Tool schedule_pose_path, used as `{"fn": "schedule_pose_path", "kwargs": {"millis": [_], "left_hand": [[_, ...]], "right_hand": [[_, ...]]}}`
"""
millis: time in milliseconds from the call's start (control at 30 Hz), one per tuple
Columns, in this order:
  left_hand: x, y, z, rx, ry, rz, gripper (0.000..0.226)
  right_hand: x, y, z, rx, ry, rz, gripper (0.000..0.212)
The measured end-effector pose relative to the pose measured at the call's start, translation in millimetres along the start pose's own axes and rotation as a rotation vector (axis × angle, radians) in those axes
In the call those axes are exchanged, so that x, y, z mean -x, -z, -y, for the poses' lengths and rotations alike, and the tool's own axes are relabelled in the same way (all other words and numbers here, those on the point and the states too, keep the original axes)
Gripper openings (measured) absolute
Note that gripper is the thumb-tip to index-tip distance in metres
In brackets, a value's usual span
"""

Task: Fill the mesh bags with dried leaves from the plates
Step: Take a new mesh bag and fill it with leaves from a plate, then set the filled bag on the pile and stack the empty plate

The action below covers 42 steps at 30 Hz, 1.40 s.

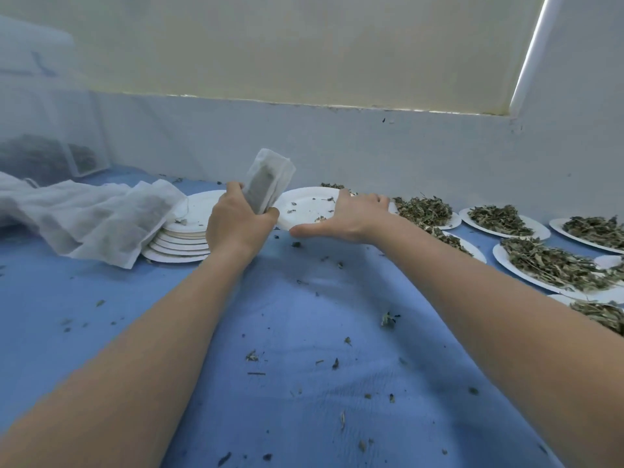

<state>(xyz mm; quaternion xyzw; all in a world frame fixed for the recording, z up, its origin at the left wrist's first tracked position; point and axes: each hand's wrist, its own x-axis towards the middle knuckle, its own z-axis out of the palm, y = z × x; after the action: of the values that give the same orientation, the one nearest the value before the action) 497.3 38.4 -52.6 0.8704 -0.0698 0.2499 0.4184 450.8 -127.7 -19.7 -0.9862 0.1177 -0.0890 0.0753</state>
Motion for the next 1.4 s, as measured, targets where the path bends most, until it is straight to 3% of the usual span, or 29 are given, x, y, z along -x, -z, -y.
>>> {"fn": "schedule_pose_path", "kwargs": {"millis": [267, 500, 700, 800, 1000, 1233, 1400], "left_hand": [[-29, 63, 55, -0.102, 0.195, -0.067, 0.048], [-58, 119, 121, -0.305, 0.219, -0.077, 0.055], [-57, 143, 161, -0.551, 0.243, 0.010, 0.085], [-53, 137, 154, -0.598, 0.203, -0.034, 0.091], [-48, 133, 120, -0.711, -0.049, -0.101, 0.070], [-12, 122, 47, -0.564, -0.187, 0.096, 0.044], [30, 97, -15, -0.469, -0.307, 0.248, 0.037]], "right_hand": [[-5, 0, 80, -0.035, 0.088, 0.069, 0.123], [-20, -30, 150, -0.065, 0.126, 0.131, 0.127], [-32, -55, 183, -0.049, 0.058, 0.101, 0.123], [-35, -62, 181, -0.050, 0.002, 0.084, 0.118], [-24, -47, 173, -0.002, 0.086, 0.029, 0.107], [27, -3, 157, -0.025, 0.255, -0.143, 0.080], [72, 19, 104, 0.011, 0.289, -0.161, 0.058]]}}
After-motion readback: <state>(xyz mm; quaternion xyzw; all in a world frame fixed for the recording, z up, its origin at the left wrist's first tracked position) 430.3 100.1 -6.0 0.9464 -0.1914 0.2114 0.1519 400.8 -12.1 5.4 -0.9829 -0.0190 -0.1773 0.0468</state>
